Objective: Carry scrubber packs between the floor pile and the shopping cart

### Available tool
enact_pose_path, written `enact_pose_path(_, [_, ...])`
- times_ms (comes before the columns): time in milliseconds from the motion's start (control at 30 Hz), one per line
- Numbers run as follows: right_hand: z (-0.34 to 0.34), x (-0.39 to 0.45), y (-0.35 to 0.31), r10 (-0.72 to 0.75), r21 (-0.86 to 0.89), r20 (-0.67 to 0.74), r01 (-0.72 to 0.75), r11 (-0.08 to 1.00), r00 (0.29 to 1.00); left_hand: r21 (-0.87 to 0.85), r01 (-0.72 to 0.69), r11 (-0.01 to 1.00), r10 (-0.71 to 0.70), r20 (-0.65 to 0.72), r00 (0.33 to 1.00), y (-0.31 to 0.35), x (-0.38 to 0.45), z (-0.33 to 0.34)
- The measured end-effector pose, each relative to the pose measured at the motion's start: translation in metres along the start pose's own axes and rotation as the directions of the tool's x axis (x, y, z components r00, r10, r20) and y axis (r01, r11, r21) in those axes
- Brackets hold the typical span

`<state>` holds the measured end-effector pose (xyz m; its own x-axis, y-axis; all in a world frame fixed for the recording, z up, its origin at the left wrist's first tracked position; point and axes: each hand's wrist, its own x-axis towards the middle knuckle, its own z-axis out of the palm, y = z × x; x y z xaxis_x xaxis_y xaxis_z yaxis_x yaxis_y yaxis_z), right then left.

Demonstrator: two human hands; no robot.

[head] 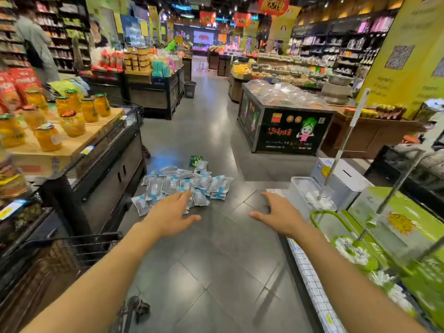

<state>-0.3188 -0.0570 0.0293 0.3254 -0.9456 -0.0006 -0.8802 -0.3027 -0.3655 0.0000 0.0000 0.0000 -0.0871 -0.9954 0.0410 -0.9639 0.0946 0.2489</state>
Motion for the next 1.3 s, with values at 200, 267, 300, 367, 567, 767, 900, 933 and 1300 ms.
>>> enact_pose_path(200, [0.001, 0.107, 0.028, 0.027, 0.067, 0.064, -0.031, 0.997, 0.998, -0.082, 0.1, 0.992, -0.096, 0.058, 0.994, -0.008, 0.096, 0.008])
enact_pose_path(267, [0.003, 0.144, 0.034, 0.017, 0.076, 0.07, -0.022, 0.997, 0.997, -0.07, 0.127, 0.989, -0.121, 0.079, 0.989, -0.011, 0.129, 0.007])
enact_pose_path(300, [0.005, 0.161, 0.037, 0.016, 0.078, 0.076, -0.022, 0.997, 0.997, -0.061, 0.141, 0.988, -0.136, 0.079, 0.988, -0.014, 0.146, 0.008])
enact_pose_path(367, [0.007, 0.194, 0.041, 0.007, 0.092, 0.079, -0.014, 0.996, 0.997, -0.067, 0.164, 0.984, -0.159, 0.075, 0.984, -0.023, 0.178, 0.008])
enact_pose_path(567, [0.026, 0.301, 0.044, 0.017, 0.132, 0.128, -0.034, 0.991, 0.992, -0.124, 0.177, 0.976, -0.167, 0.086, 0.982, -0.071, 0.273, 0.016])
enact_pose_path(767, [0.039, 0.419, 0.032, 0.09, 0.1, 0.211, -0.113, 0.989, 0.973, -0.176, 0.173, 0.969, -0.154, 0.119, 0.981, -0.144, 0.388, 0.015])
enact_pose_path(900, [0.044, 0.496, 0.023, 0.16, 0.113, 0.213, -0.187, 0.976, 0.964, -0.172, 0.154, 0.973, -0.132, 0.131, 0.983, -0.185, 0.463, 0.001])
enact_pose_path(933, [0.045, 0.513, 0.022, 0.162, 0.119, 0.214, -0.19, 0.975, 0.963, -0.172, 0.15, 0.974, -0.128, 0.13, 0.983, -0.194, 0.48, -0.002])
enact_pose_path(1300, [0.069, 0.718, 0.052, 0.176, 0.164, 0.228, -0.216, 0.962, 0.957, -0.241, 0.232, 0.943, -0.187, 0.194, 0.963, -0.262, 0.674, 0.028])
